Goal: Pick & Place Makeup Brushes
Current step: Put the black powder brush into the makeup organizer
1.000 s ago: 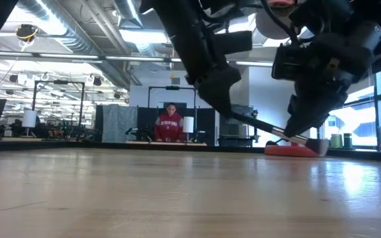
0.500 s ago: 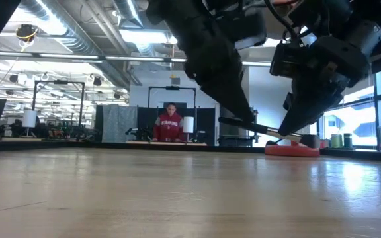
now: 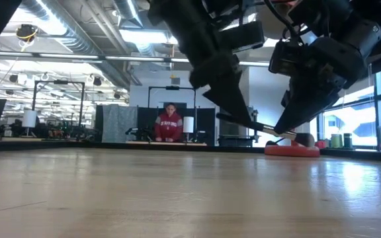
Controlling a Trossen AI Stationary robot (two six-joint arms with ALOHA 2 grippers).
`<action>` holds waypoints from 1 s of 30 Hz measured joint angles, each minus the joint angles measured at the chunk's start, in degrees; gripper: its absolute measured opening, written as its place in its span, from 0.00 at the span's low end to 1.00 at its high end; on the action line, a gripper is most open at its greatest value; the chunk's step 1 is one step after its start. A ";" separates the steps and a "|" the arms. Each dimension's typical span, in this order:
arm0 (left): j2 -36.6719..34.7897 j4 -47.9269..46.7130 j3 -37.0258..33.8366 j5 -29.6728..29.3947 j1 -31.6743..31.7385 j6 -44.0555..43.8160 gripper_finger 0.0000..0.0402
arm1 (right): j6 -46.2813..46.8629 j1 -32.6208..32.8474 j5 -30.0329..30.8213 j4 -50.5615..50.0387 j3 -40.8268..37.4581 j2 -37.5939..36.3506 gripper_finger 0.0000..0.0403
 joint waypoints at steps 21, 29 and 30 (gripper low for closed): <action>0.00 -3.78 0.01 2.93 0.12 -2.18 0.11 | -0.02 0.02 -0.65 3.43 0.02 0.00 0.13; 0.11 -7.26 -0.01 -6.27 -0.56 -9.98 0.12 | 1.99 0.02 4.96 3.12 0.02 -1.40 0.31; 0.11 -8.39 -0.01 -8.83 -0.59 -12.39 0.11 | 2.13 0.02 6.23 3.14 0.02 -2.53 0.34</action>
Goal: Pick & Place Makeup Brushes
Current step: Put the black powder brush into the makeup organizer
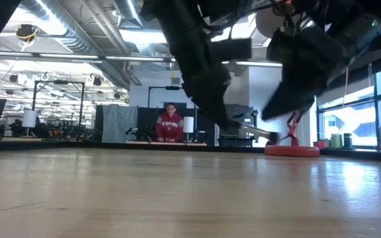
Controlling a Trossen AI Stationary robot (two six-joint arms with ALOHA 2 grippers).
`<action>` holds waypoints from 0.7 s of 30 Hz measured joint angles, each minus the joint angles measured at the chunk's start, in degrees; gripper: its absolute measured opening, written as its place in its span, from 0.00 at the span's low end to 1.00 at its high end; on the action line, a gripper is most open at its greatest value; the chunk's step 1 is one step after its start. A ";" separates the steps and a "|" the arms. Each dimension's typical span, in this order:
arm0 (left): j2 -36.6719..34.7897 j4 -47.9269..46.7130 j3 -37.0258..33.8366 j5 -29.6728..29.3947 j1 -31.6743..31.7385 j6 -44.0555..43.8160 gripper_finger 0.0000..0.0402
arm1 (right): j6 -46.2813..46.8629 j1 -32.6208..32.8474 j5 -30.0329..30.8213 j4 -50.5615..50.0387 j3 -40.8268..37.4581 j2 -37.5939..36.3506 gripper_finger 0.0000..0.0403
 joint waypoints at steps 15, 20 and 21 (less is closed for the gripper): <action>0.00 -11.28 -0.02 -21.31 -2.61 -24.43 0.12 | 7.18 0.09 14.09 6.06 -4.18 -7.33 0.52; -1.20 -20.71 -0.04 -25.82 -2.96 -33.04 0.13 | 11.25 -0.99 17.70 19.11 -12.51 -7.29 0.52; -1.69 -22.87 -0.37 -26.99 -3.13 -35.22 0.13 | 11.96 -1.36 17.65 23.35 -14.44 -7.27 0.52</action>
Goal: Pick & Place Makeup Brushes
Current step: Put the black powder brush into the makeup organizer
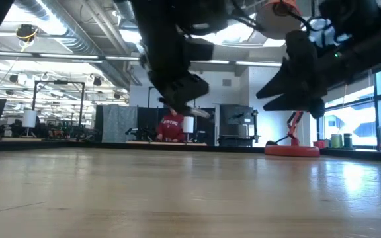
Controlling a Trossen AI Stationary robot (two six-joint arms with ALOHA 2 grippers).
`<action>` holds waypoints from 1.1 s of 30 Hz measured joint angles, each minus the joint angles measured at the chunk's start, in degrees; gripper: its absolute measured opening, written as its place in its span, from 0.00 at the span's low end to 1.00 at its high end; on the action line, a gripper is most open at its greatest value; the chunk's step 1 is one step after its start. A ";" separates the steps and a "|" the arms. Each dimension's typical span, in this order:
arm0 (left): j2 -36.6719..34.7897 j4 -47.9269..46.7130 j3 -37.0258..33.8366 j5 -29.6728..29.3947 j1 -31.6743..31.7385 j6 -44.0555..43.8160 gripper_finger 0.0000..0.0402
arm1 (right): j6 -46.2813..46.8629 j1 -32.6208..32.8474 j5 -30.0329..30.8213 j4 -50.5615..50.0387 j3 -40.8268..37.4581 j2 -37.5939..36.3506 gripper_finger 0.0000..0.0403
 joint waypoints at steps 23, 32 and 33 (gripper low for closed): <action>-5.83 45.13 -10.13 -0.68 -1.34 6.70 0.13 | 1.16 -1.11 -1.36 46.33 -1.96 19.64 0.52; -5.83 53.47 -10.12 -5.64 -2.02 12.69 0.13 | 0.53 -1.11 0.10 54.68 -4.18 20.23 0.52; -5.83 54.26 -10.12 -5.42 -2.02 13.41 0.13 | -0.43 -1.11 -0.23 55.62 -4.09 20.52 0.52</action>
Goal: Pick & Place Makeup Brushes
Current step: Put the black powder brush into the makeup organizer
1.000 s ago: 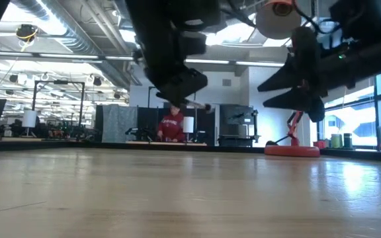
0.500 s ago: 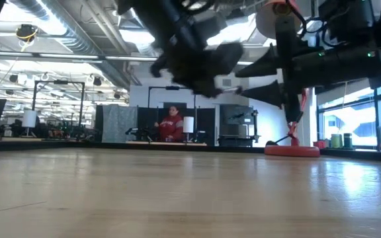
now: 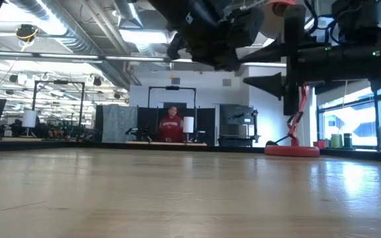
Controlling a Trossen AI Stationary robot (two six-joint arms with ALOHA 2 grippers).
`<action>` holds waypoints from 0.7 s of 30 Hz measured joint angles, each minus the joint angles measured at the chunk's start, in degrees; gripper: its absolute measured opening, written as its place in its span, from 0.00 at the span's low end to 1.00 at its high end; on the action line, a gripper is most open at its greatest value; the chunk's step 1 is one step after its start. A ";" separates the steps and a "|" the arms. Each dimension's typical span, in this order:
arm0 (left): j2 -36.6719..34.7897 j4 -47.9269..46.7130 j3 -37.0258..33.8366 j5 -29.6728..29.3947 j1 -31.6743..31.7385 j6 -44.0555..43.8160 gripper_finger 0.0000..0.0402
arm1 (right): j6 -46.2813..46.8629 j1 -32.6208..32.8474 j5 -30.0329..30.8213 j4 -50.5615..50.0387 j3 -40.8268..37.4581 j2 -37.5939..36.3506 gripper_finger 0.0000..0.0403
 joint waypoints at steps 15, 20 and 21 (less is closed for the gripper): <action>0.02 2.14 0.02 6.91 0.05 2.57 0.14 | -12.40 0.83 -4.70 5.42 0.34 1.43 0.11; 0.02 0.41 0.00 12.62 0.87 2.44 0.17 | -18.19 1.77 -4.38 3.04 0.23 1.43 0.11; 0.02 -0.48 0.00 13.63 0.87 2.59 0.18 | -19.23 1.91 -4.48 2.21 0.26 1.43 0.11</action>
